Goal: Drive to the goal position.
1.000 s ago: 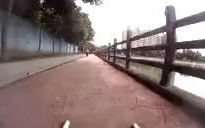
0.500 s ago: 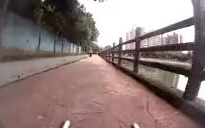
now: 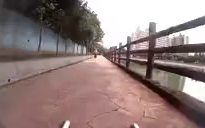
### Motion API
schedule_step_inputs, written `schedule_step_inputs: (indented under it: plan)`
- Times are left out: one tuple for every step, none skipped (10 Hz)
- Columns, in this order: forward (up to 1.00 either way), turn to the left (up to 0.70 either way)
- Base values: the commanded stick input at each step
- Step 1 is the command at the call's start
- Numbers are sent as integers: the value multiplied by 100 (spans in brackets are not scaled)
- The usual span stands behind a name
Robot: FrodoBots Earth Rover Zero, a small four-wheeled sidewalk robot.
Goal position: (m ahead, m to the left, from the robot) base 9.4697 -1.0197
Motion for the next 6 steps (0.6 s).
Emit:
schedule_step_inputs:
  plan:
    - [100, 0]
    - [100, 0]
    - [100, 0]
    - [100, 0]
    - [100, 0]
    - [100, 0]
